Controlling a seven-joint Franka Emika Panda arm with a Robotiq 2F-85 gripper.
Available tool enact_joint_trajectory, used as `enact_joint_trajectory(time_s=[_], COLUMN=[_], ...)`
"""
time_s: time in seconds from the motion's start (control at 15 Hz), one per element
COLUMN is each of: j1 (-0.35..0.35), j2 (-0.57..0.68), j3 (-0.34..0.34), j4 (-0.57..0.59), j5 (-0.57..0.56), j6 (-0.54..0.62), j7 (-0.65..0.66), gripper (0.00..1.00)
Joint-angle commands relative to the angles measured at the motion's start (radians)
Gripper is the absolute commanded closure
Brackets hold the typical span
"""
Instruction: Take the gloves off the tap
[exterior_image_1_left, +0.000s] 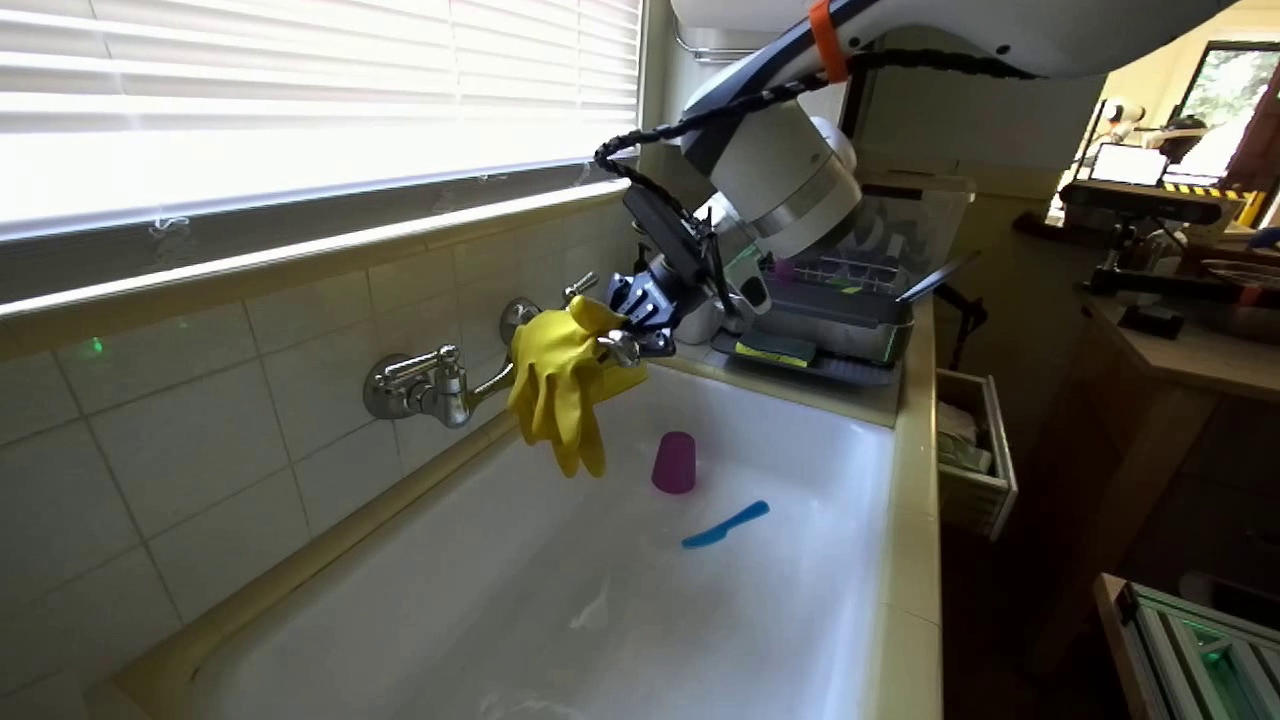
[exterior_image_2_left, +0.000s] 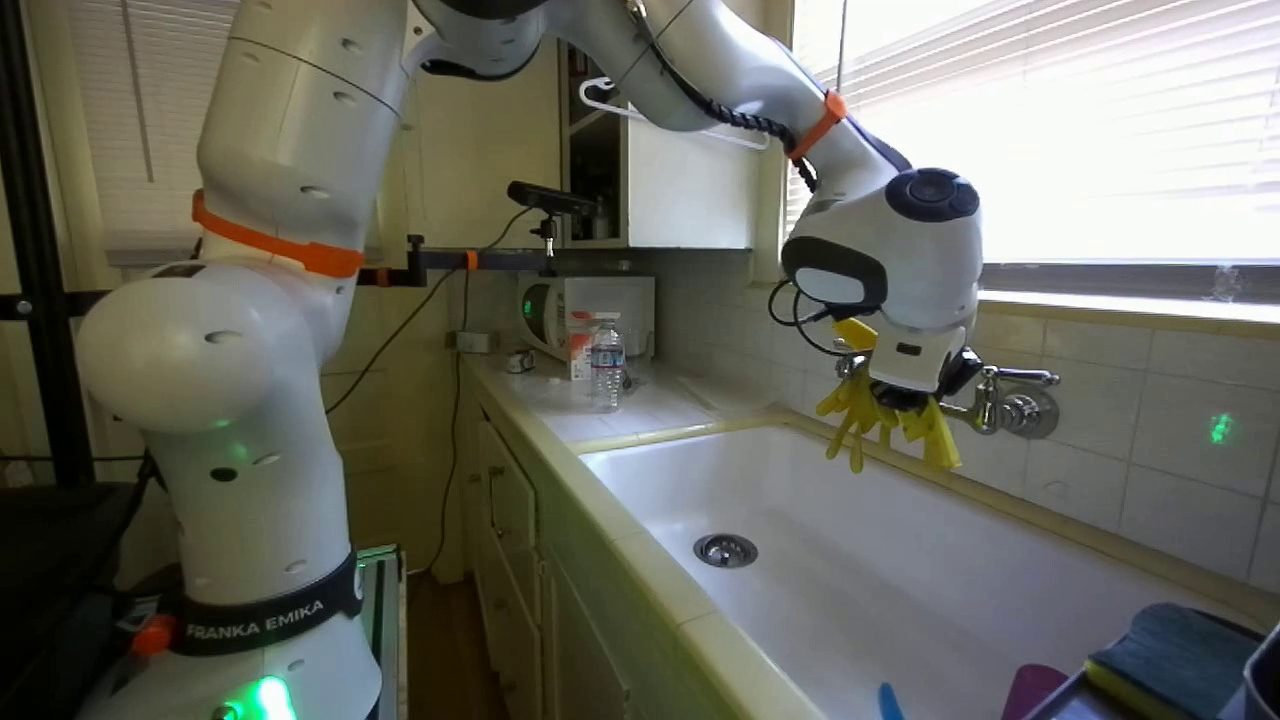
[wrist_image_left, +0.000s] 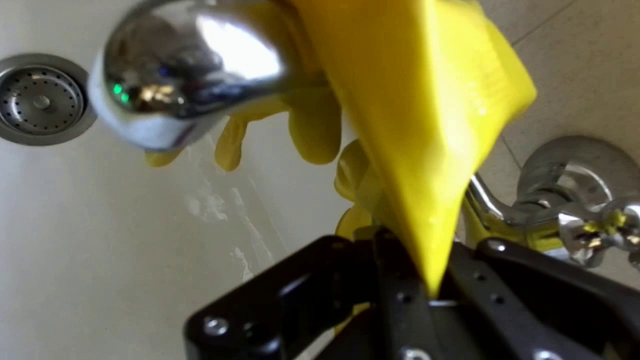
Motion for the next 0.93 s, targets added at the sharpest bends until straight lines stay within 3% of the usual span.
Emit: enact_joint_trajectory(time_s=[0.0, 0.87], j1=[0.012, 0.017], j2=[-0.067, -0.229], j3=[-0.006, -0.009], j4=[-0.051, -0.123], j5=[0.013, -0.021], j6=[0.017, 0.063], j7=[-0.044, -0.140], gripper=[0.99, 0.99])
